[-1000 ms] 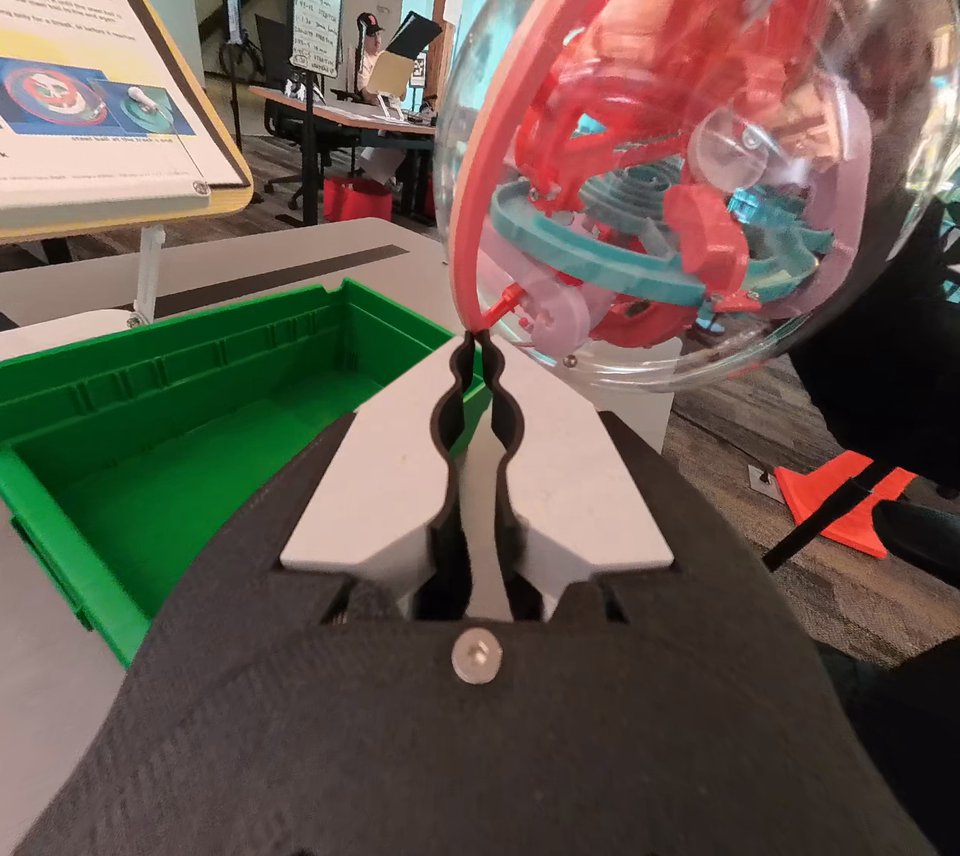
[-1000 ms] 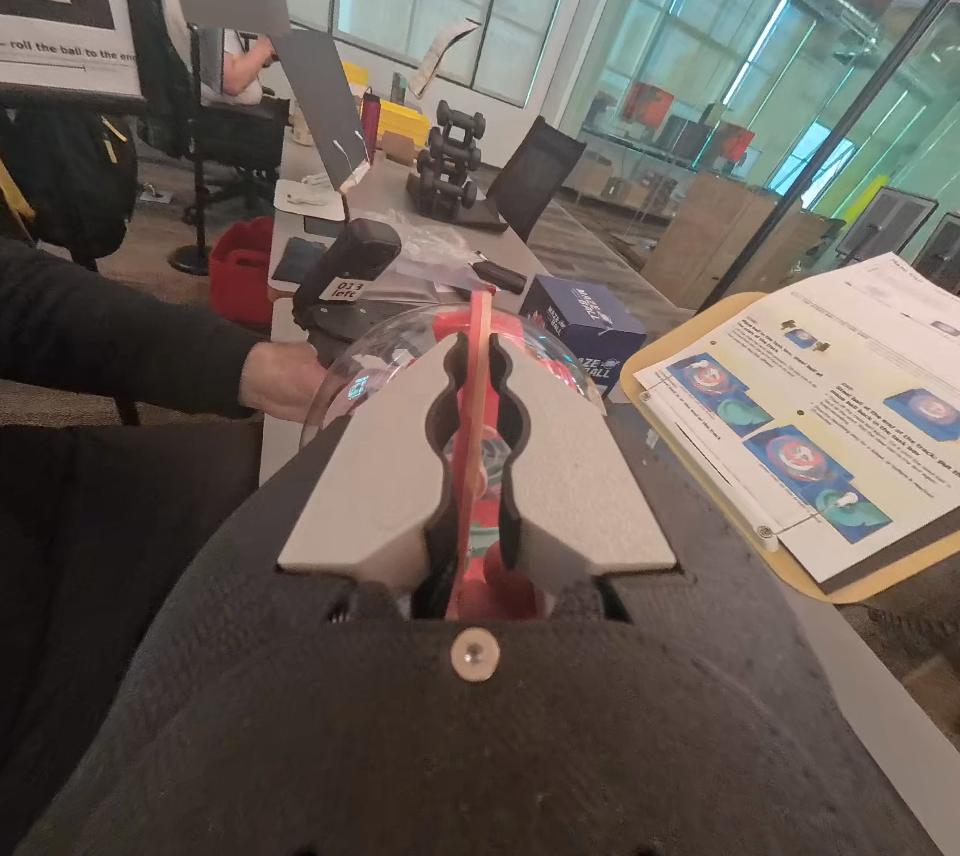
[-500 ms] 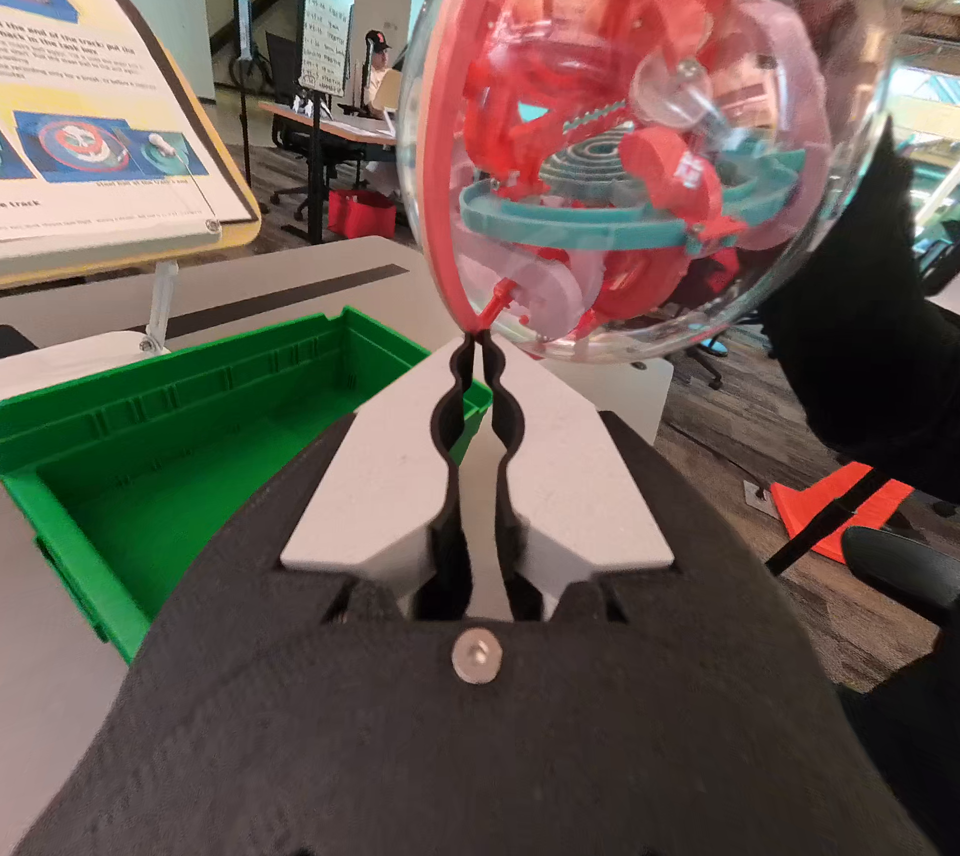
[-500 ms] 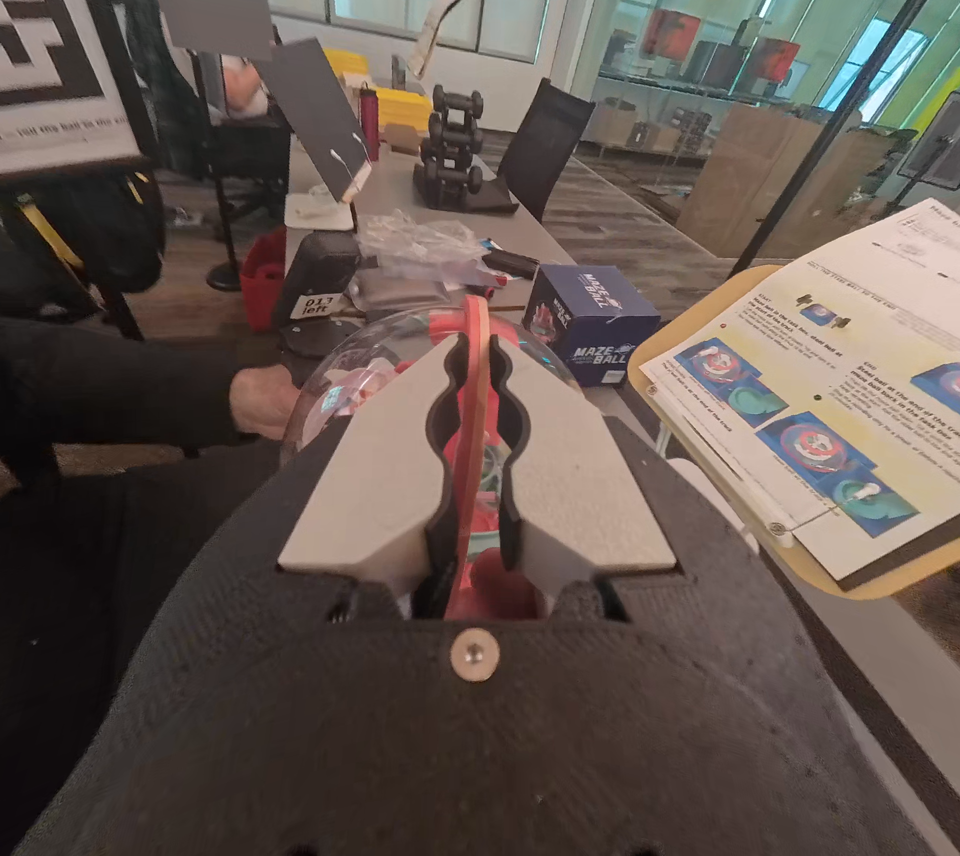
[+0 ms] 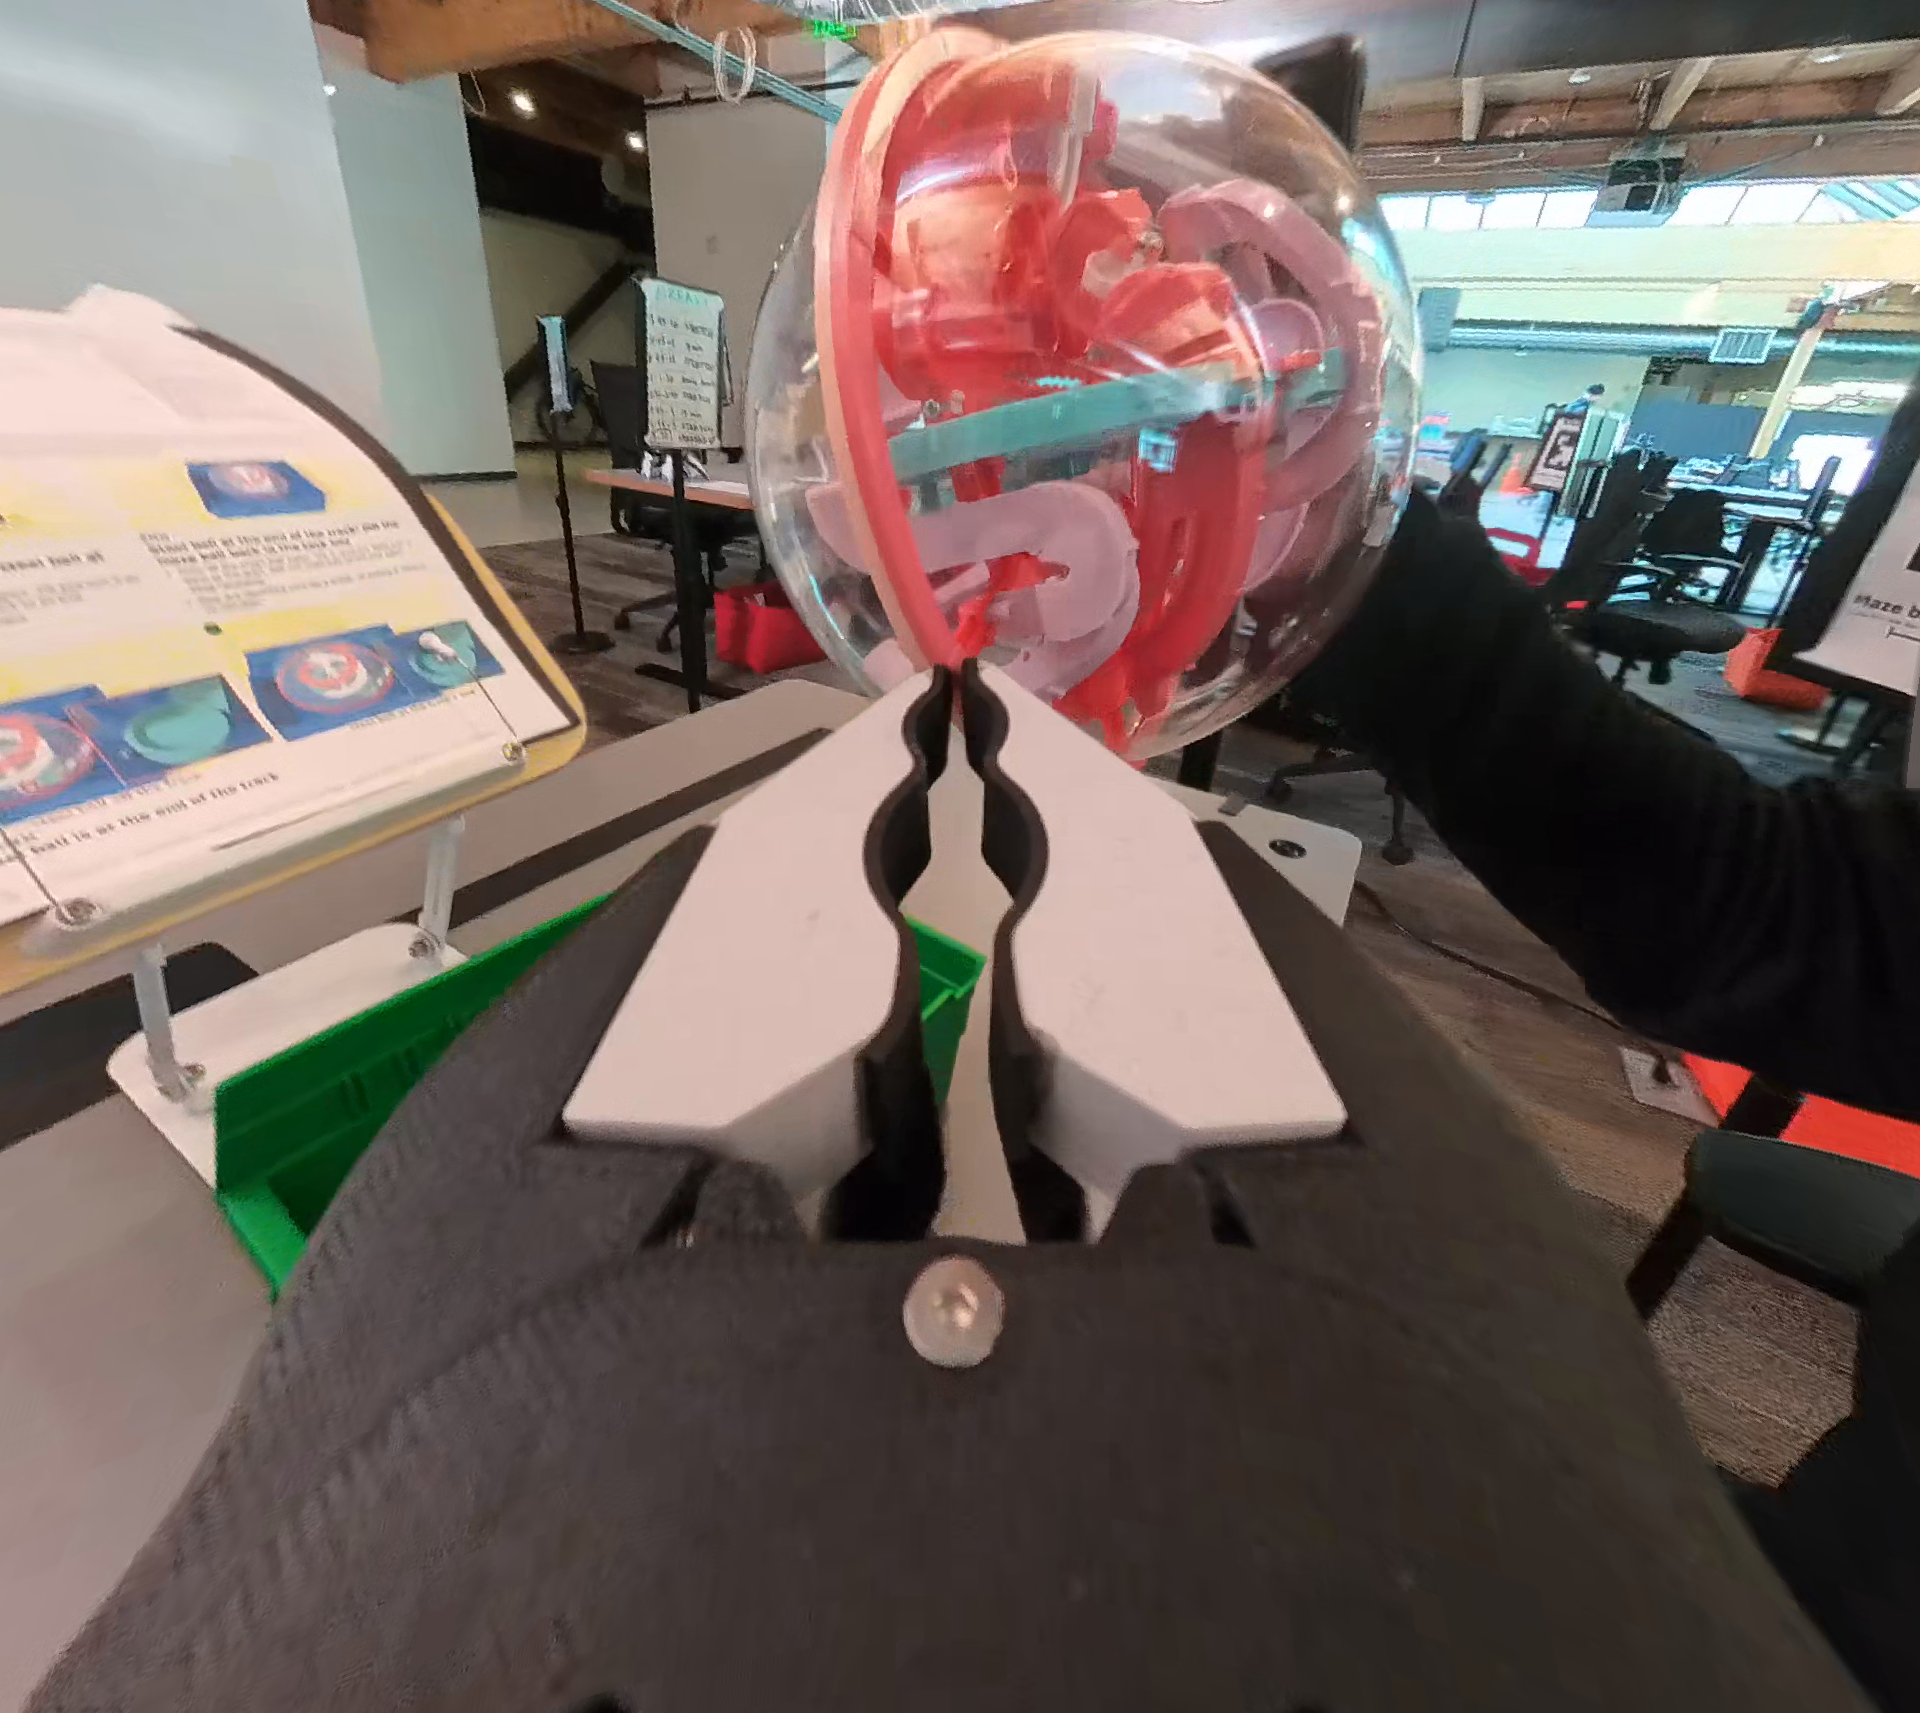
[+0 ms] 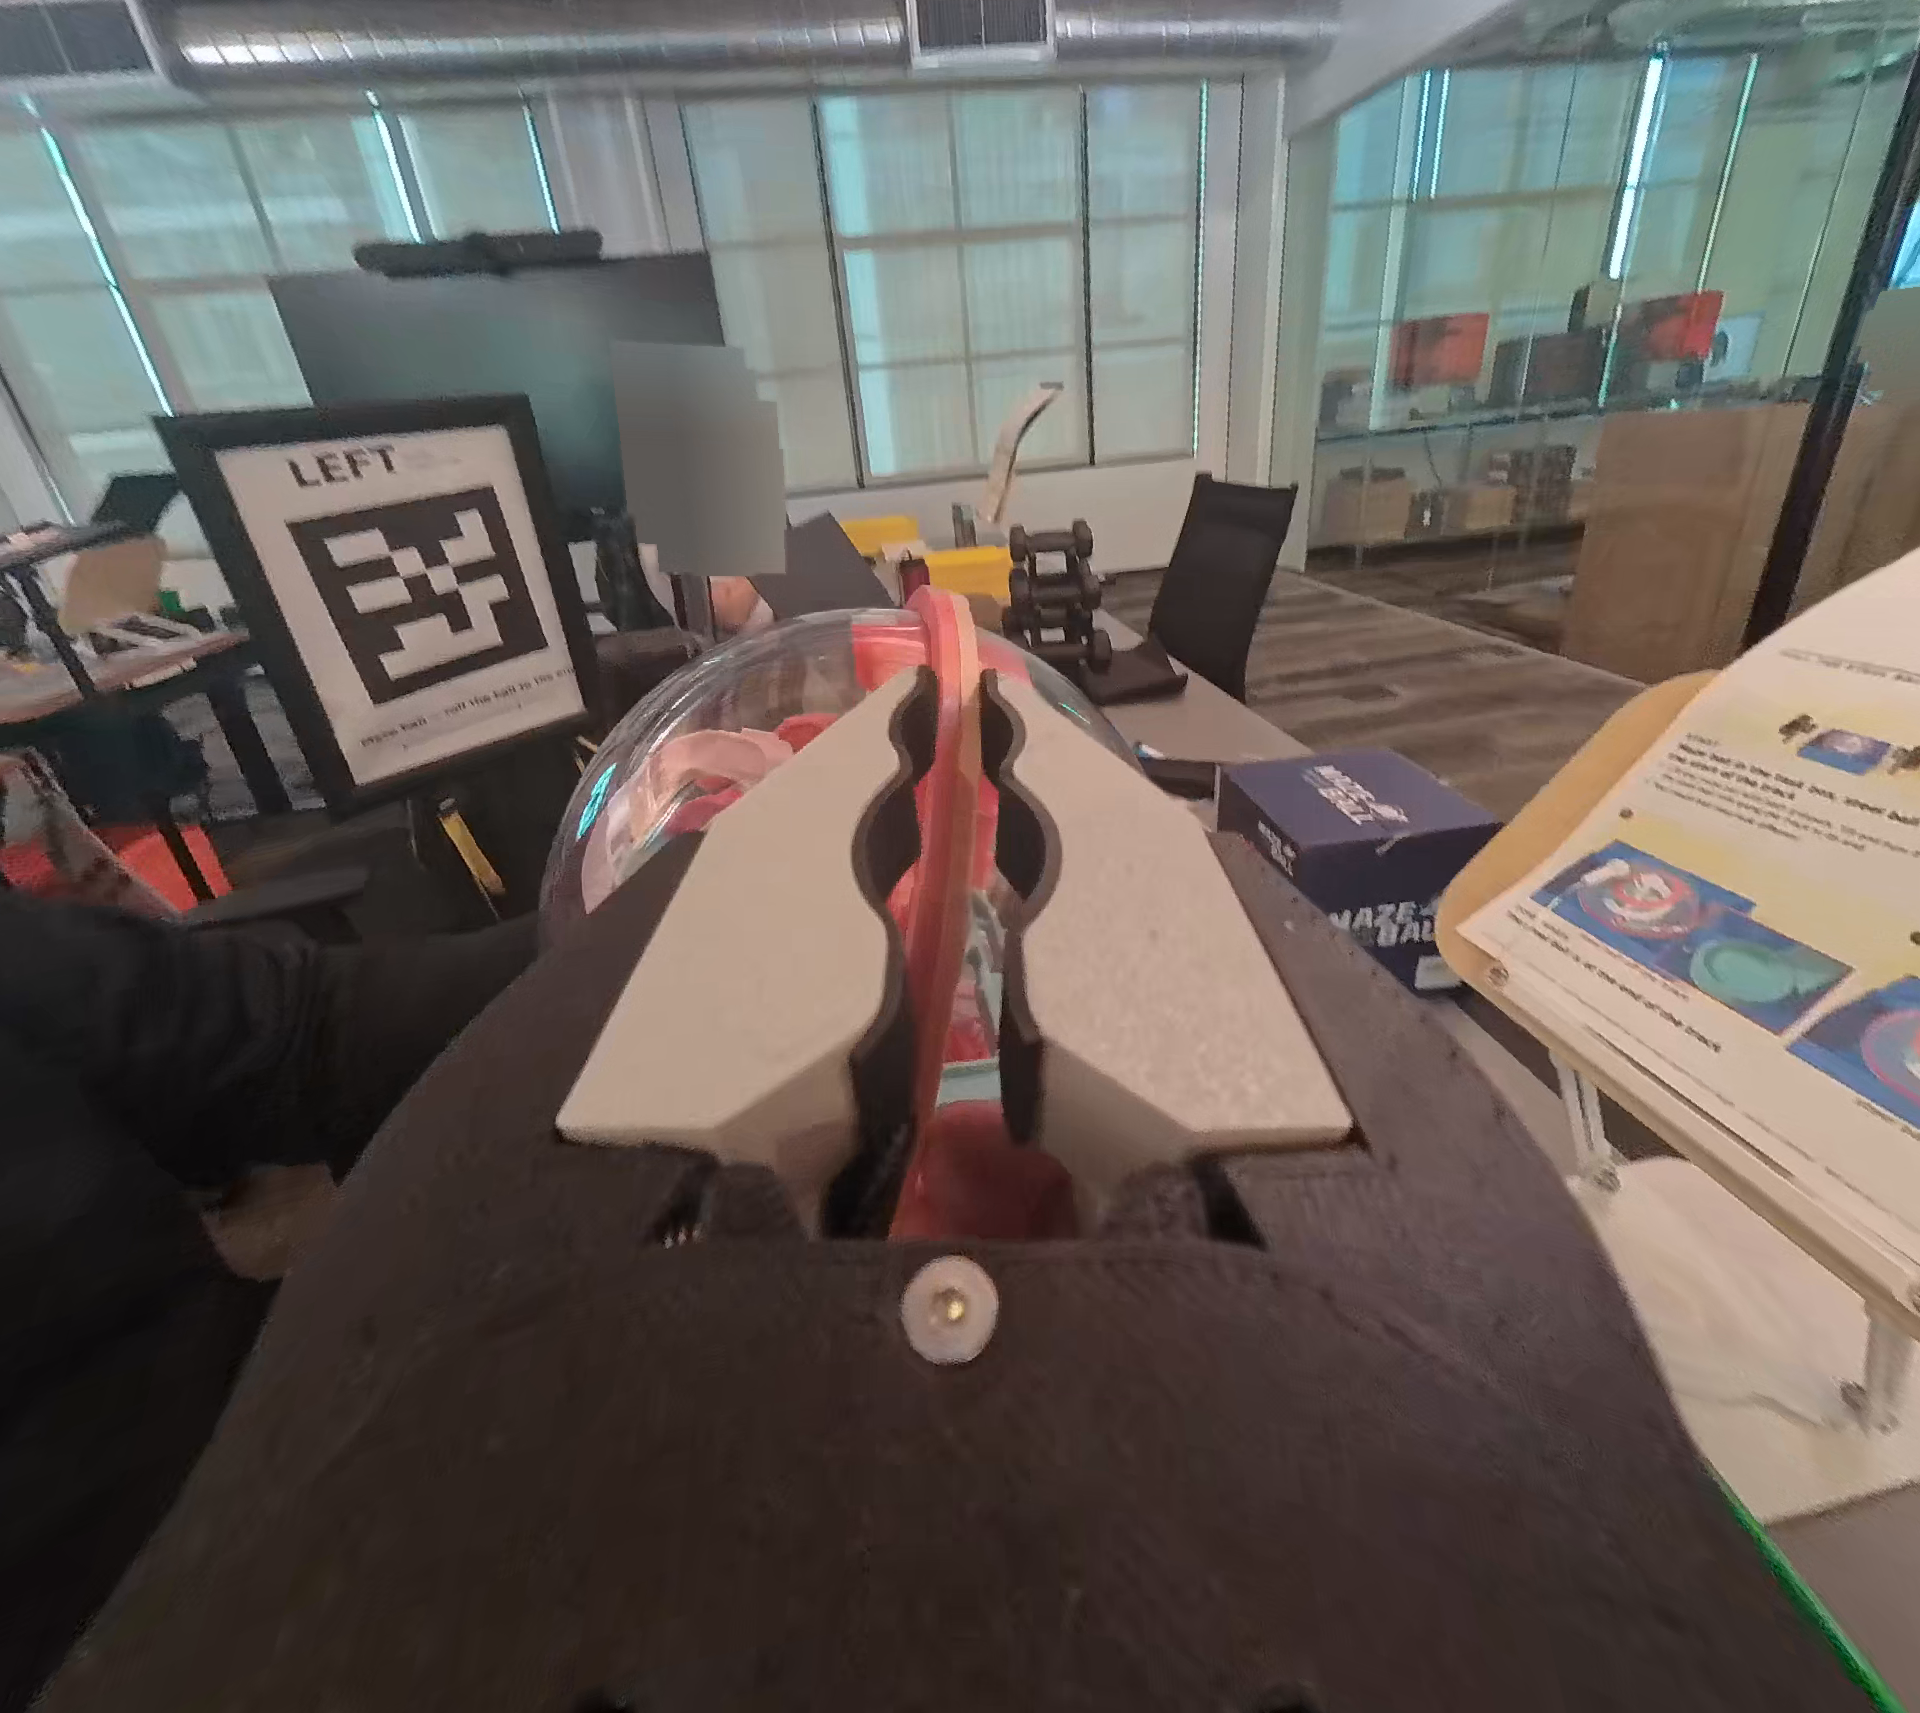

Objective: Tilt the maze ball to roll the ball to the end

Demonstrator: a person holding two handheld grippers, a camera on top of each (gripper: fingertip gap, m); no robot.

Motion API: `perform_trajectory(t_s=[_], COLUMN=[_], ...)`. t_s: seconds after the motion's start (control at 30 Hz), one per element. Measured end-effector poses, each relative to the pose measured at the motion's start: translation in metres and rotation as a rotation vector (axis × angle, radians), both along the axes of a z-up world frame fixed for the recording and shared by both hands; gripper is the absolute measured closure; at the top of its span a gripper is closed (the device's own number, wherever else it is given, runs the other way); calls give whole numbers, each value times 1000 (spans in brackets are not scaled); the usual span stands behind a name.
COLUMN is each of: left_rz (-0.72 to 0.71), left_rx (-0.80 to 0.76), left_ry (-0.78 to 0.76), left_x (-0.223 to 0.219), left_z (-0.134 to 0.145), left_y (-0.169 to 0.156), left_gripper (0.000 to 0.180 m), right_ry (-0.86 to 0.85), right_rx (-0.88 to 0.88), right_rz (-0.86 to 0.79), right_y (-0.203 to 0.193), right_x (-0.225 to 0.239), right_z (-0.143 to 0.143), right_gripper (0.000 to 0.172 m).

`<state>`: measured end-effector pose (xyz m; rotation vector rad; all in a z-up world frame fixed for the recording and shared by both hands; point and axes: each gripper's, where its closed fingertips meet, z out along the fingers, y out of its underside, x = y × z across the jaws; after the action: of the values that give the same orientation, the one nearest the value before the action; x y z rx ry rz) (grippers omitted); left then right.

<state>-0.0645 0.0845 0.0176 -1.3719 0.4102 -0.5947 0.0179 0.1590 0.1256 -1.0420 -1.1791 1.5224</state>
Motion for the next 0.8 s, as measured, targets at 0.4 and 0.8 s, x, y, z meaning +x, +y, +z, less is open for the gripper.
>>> perform_trajectory(t_s=[0.4, 0.8], left_rz=[58, 95], left_rx=[209, 350], left_ry=[27, 0], left_x=[8, 19], left_z=[66, 112], left_y=[-24, -31], left_gripper=[178, 167], right_ry=[315, 595], right_rx=[-65, -8], right_rz=[64, 99], right_y=[-8, -17], right_x=[31, 57], right_z=[27, 47], right_gripper=[166, 166])
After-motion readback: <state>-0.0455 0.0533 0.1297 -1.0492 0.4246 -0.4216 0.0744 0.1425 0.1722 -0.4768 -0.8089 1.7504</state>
